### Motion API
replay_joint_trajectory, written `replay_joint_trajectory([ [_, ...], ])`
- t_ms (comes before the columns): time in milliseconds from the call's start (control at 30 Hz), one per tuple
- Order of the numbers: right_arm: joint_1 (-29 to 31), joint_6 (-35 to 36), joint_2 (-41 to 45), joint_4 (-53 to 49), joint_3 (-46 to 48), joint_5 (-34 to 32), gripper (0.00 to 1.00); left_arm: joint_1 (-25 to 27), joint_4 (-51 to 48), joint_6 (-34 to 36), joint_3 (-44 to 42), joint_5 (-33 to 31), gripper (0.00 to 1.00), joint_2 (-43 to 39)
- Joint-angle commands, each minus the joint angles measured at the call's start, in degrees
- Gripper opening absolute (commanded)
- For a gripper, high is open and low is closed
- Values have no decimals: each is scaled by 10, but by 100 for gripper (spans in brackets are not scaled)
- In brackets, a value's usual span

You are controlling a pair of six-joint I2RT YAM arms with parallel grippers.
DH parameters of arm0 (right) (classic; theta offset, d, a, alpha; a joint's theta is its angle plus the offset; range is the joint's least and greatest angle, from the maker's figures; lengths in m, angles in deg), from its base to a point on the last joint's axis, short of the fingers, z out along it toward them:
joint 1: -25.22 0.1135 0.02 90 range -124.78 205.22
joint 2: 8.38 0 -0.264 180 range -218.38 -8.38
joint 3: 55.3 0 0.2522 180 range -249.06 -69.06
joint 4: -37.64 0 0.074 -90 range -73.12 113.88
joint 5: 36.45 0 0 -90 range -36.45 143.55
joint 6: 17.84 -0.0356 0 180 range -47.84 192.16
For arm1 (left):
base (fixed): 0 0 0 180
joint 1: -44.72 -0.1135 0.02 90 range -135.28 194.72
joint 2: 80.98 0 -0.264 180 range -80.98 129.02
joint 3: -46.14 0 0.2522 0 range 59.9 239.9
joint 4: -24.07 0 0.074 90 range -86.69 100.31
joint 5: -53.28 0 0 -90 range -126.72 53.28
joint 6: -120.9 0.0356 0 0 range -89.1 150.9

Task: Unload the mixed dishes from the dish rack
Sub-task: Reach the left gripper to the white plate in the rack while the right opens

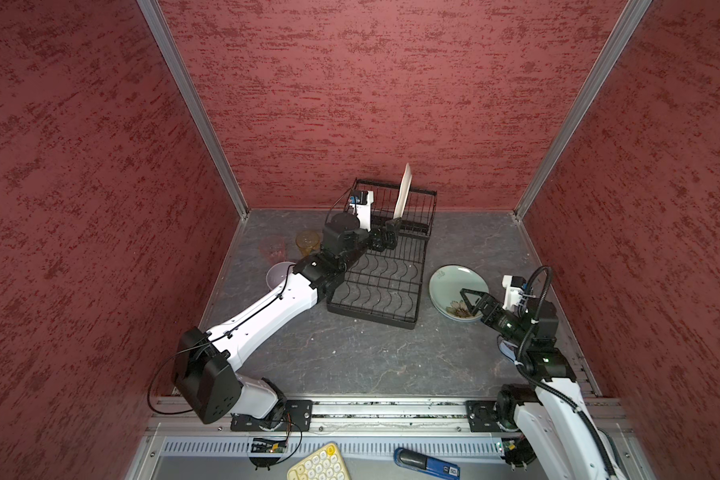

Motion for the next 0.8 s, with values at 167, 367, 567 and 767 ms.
replay_joint_trajectory([
  [167, 3, 7, -3, 7, 0, -5, 99, -10, -3, -13, 49, 87, 91, 64],
  [367, 3, 4, -1, -3, 2, -11, 99, -9, 0, 18, 83, 38, 71, 105],
  [567, 2, 4, 5, -19, -3, -21, 99, -6, 7, 67, 117, 1, 62, 146],
  [767, 3, 3, 7, -37, -7, -33, 99, -8, 13, 104, 158, -17, 51, 200],
])
